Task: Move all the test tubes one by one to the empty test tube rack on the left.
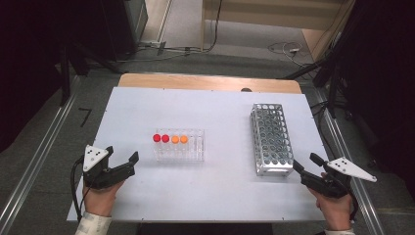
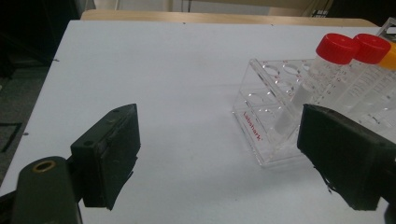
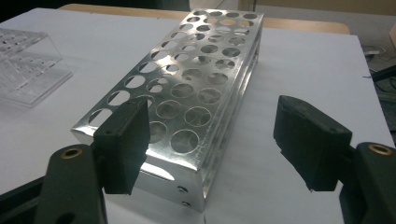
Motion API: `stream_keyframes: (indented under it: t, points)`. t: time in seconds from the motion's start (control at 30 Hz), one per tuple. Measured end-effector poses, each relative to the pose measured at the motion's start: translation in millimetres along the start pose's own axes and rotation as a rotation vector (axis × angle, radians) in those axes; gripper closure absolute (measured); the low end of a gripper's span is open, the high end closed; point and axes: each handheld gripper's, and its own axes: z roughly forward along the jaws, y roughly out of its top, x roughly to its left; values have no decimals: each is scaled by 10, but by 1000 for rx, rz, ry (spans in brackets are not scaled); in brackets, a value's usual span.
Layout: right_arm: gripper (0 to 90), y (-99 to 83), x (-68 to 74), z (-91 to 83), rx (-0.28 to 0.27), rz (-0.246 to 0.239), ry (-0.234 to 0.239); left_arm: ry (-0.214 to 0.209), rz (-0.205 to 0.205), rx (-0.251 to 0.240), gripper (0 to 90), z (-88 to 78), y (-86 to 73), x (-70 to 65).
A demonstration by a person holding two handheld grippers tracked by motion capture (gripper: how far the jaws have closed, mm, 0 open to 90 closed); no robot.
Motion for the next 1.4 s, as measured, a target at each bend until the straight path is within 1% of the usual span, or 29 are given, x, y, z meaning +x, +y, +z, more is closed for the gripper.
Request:
stream_keyframes:
  t: [0.13, 0.4, 0.6, 0.77, 0.83, 0.97, 1.1, 1.23, 1.27, 1.4]
  points:
    - [255, -18, -48, -9, 2, 8, -12, 13, -7, -2, 138, -6, -12, 38]
    - [254, -69, -147, -12, 18, 13, -47, 32, -4, 6, 138, -9, -43, 107]
    - [253, -109, -233, -16, 23, 29, -68, 45, -12, 6, 138, -23, -63, 167]
    - [252, -128, -266, -19, 26, 39, -77, 64, -25, 13, 137, -18, -85, 225]
    - [252, -134, -273, -16, 30, 31, -90, 68, -29, 11, 137, -20, -87, 244]
    - [252, -146, -296, -11, 36, 35, -97, 74, -34, 16, 138, -24, -98, 279]
    - [252, -173, -332, 1, 48, 33, -122, 91, -43, 25, 137, -24, -114, 325]
    - [252, -193, -377, -4, 54, 46, -133, 100, -52, 29, 137, -32, -127, 375]
    - [252, -198, -389, -3, 54, 42, -135, 102, -52, 31, 137, -35, -131, 383]
    - [252, -213, -420, 4, 58, 54, -143, 103, -51, 35, 137, -43, -146, 411]
